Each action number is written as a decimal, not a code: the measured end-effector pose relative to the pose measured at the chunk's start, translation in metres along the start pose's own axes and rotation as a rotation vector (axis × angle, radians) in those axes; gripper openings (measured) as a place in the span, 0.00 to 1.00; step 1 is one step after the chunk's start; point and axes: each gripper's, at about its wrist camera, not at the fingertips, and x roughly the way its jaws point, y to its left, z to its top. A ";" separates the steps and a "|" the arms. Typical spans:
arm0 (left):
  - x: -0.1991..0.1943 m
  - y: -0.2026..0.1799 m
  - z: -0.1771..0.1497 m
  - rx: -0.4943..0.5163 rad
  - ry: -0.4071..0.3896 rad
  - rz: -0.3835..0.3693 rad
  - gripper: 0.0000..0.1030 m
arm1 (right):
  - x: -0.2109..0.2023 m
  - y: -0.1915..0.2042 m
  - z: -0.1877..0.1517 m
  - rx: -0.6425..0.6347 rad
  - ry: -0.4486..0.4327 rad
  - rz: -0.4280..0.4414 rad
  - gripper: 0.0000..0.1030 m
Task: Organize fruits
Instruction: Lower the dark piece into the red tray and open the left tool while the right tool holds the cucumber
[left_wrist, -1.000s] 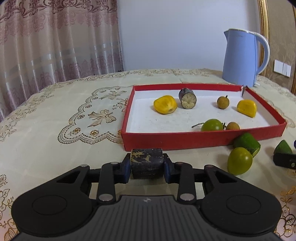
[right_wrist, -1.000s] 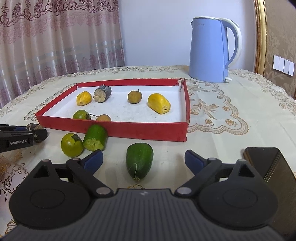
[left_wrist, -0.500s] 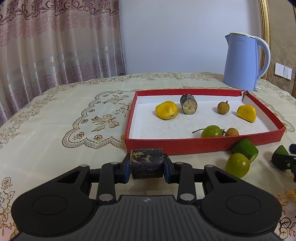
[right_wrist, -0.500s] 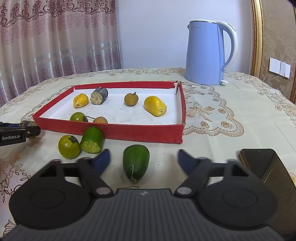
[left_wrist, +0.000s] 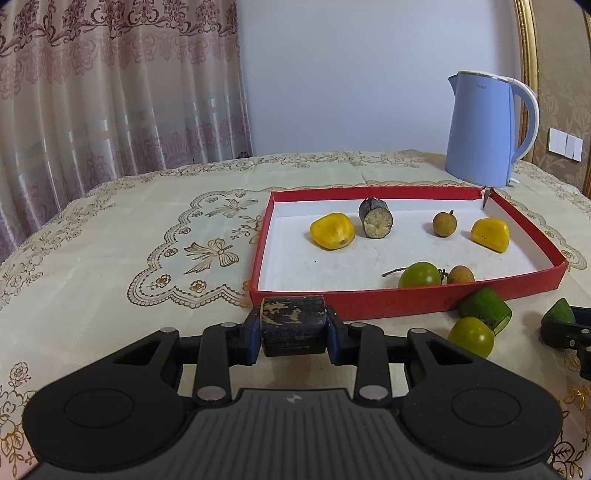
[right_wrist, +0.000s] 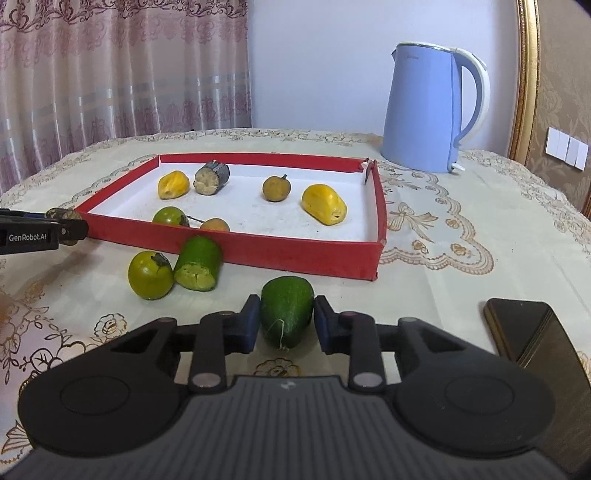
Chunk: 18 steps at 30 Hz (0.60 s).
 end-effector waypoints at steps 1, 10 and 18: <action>0.000 -0.001 0.000 0.001 0.001 0.003 0.32 | 0.000 -0.001 0.000 0.003 -0.001 0.002 0.28; 0.002 -0.009 0.015 0.032 -0.016 0.014 0.32 | -0.001 -0.005 0.000 0.033 -0.004 0.012 0.28; 0.011 -0.023 0.032 0.064 -0.032 0.027 0.32 | 0.000 -0.009 -0.001 0.051 -0.002 0.021 0.28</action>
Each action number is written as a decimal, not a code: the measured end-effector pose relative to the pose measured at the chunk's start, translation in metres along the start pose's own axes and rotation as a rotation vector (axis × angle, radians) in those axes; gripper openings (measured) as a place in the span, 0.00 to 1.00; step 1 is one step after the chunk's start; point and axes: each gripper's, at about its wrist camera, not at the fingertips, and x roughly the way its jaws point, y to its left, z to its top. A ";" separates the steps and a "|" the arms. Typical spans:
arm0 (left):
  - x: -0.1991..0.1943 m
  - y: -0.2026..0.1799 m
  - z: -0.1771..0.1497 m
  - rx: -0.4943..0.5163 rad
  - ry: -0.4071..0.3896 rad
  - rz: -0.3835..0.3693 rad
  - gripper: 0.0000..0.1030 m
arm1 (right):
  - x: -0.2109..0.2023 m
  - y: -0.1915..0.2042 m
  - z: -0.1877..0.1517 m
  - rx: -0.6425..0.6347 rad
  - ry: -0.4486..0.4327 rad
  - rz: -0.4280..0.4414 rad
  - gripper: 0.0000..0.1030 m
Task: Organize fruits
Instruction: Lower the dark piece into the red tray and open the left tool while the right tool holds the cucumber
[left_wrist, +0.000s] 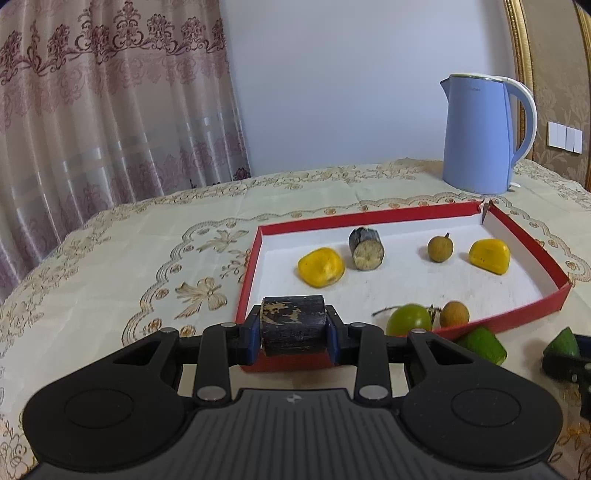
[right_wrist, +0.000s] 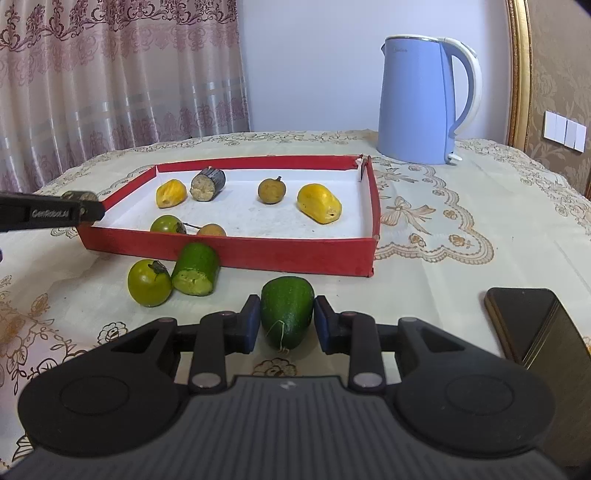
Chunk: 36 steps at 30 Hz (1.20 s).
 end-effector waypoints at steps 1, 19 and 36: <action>0.001 -0.001 0.002 0.004 -0.001 0.000 0.32 | 0.000 0.000 0.000 0.001 0.001 0.001 0.28; 0.028 -0.024 0.032 0.031 0.015 -0.039 0.32 | 0.000 -0.001 0.000 0.007 0.002 0.005 0.28; 0.079 -0.085 0.059 0.099 0.109 -0.135 0.32 | 0.002 -0.003 -0.001 0.026 0.008 0.022 0.28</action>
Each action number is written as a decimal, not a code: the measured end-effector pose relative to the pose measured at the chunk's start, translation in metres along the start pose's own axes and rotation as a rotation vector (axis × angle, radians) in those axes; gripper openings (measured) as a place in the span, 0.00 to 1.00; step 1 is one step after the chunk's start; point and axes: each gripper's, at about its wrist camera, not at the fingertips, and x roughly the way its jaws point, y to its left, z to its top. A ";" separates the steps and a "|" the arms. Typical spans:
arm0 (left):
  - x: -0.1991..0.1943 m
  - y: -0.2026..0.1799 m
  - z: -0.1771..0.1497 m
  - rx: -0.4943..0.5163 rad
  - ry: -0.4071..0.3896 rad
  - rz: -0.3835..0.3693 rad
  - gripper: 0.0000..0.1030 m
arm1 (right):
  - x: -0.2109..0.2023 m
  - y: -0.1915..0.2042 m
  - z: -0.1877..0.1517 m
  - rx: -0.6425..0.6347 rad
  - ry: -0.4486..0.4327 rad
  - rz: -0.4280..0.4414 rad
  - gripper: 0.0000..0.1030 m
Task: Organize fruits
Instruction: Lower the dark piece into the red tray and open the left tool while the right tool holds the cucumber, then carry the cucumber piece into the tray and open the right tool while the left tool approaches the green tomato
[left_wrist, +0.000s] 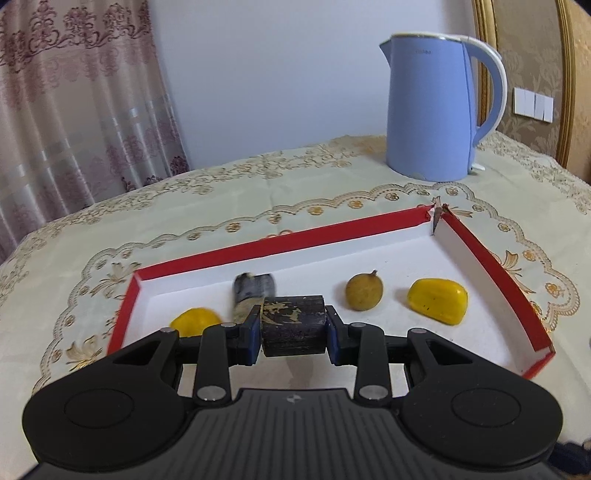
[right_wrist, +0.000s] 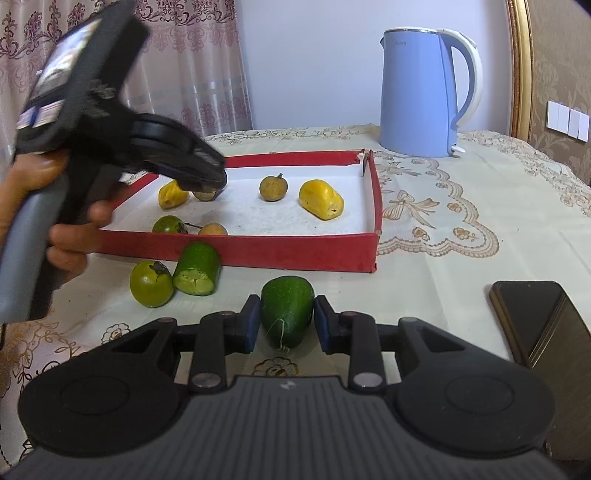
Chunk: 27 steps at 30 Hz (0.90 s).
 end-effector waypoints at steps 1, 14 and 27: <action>0.003 -0.003 0.001 0.003 0.005 0.001 0.32 | 0.000 0.000 0.000 0.001 0.000 0.001 0.28; 0.021 -0.012 0.009 0.014 0.035 0.015 0.56 | 0.001 -0.001 0.000 -0.001 0.003 0.000 0.28; -0.049 0.045 -0.031 -0.111 -0.089 0.211 0.77 | 0.001 0.000 0.000 -0.011 0.004 -0.006 0.28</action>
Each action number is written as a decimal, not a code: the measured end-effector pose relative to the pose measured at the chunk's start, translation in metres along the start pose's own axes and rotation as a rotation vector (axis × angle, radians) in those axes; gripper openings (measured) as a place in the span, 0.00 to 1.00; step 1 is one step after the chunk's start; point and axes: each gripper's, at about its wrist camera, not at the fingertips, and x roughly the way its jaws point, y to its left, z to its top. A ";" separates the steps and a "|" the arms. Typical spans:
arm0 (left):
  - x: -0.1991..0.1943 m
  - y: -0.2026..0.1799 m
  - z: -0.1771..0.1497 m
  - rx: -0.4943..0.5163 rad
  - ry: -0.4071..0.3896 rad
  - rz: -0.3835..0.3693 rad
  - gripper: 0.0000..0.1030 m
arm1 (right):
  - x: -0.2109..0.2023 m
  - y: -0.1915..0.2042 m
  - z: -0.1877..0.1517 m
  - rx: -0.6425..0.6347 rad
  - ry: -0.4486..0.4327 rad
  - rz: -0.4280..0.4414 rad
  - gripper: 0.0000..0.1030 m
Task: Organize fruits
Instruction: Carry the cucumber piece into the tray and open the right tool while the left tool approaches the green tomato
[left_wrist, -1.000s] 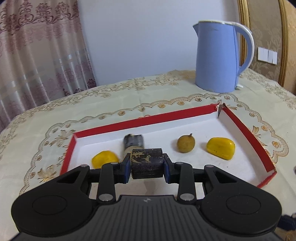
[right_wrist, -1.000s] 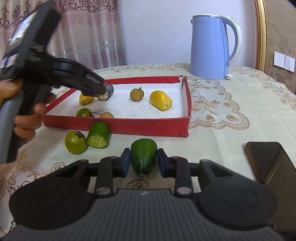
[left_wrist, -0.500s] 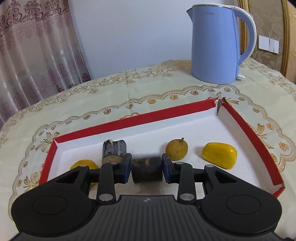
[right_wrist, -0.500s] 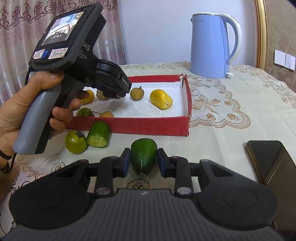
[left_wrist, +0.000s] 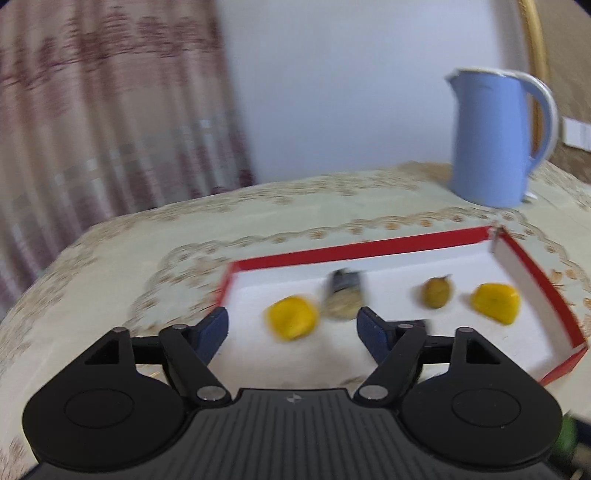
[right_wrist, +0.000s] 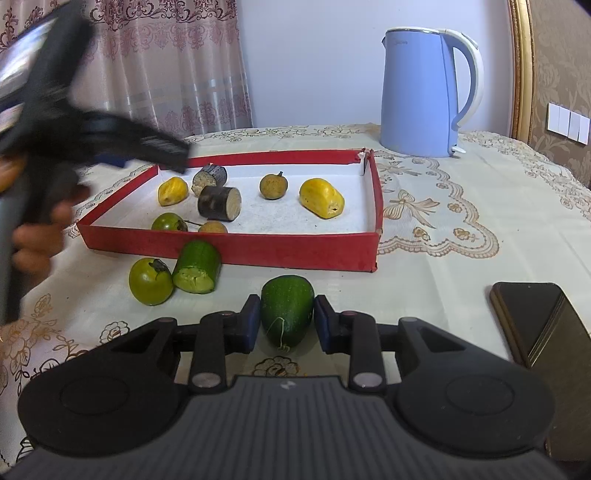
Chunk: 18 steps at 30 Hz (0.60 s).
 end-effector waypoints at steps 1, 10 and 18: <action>-0.006 0.008 -0.006 -0.013 -0.010 0.032 0.77 | 0.000 0.000 0.000 0.000 0.000 0.000 0.28; -0.029 0.046 -0.047 -0.076 -0.046 0.134 0.82 | -0.005 -0.001 0.005 0.006 -0.027 -0.006 0.28; -0.027 0.039 -0.065 -0.047 -0.017 0.107 0.83 | -0.012 0.002 0.020 -0.014 -0.062 -0.011 0.28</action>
